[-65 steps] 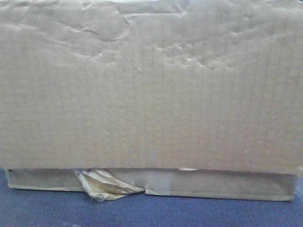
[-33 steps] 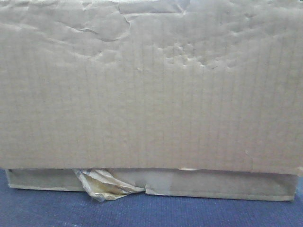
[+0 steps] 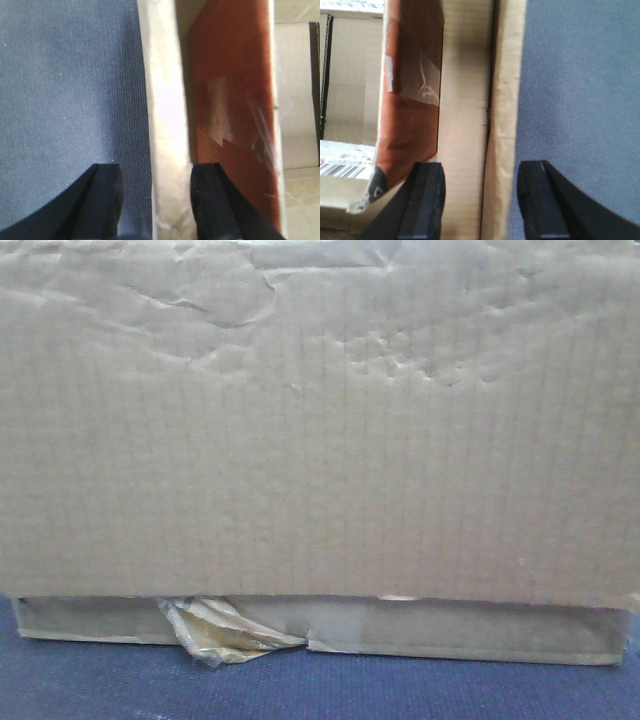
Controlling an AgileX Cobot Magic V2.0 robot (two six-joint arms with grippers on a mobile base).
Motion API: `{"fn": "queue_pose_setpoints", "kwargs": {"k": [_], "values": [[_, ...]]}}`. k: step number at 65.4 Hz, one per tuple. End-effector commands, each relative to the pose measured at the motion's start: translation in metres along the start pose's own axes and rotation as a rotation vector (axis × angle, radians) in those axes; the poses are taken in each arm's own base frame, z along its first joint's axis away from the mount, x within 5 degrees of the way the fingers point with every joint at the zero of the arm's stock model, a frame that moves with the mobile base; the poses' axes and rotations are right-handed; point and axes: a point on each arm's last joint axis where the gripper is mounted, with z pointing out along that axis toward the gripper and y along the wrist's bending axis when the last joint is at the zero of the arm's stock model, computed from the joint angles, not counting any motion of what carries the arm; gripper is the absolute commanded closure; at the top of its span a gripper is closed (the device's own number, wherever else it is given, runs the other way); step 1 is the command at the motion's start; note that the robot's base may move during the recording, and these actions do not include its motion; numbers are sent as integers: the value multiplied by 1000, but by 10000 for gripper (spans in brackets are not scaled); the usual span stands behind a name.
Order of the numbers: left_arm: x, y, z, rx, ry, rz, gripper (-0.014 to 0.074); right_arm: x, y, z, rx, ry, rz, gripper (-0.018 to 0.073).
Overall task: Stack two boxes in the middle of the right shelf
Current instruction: 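Close the right gripper on the opposite side wall of the boxes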
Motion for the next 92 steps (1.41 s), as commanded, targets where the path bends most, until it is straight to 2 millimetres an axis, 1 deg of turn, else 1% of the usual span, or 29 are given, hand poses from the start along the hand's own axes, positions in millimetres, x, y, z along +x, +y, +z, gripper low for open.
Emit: {"fn": "queue_pose_setpoints", "kwargs": {"k": [1,6,13,22,30,58,60,63,65,67,69,71,74,77,78,84,92], "values": [[0,0,-1,5,-3,9,351,-2,0,7,6,12,18,326],[0,0,-1,5,-3,10,351,-4,-3,12,-1,31,42,326],[0,0,-1,5,-3,16,351,-7,-9,12,-9,37,75,326],[0,0,-1,5,-3,16,351,-7,-9,12,-10,37,76,326],[0,0,-1,3,-4,18,351,-6,-6,12,-19,41,49,326],[0,0,-1,1,-5,19,351,-6,-8,12,-3,33,15,329],[0,0,-1,1,-5,19,351,-7,-8,12,1,31,13,344],[0,0,-1,1,-4,19,358,-7,-8,13,6,31,11,391],[0,0,-1,-1,-5,20,374,-7,-9,14,10,32,10,439],[0,0,-1,-1,-5,20,405,-7,-9,14,12,32,9,512],[0,0,-1,-3,-6,20,463,-8,-9,15,15,34,8,561],[0,0,-1,-3,-6,21,505,-8,-9,17,21,35,6,645],[0,1,-1,-5,-6,21,613,-9,-9,20,31,40,3,725],[0,1,-1,-5,-6,21,695,-10,-9,21,38,41,0,720],[0,1,-1,-5,-6,21,706,-10,-9,22,41,43,3,718],[0,4,-4,-31,-25,-42,707,-10,-9,20,50,33,37,717],[3,9,-27,-103,-120,-101,707,-7,-7,11,80,-21,35,717]]}}
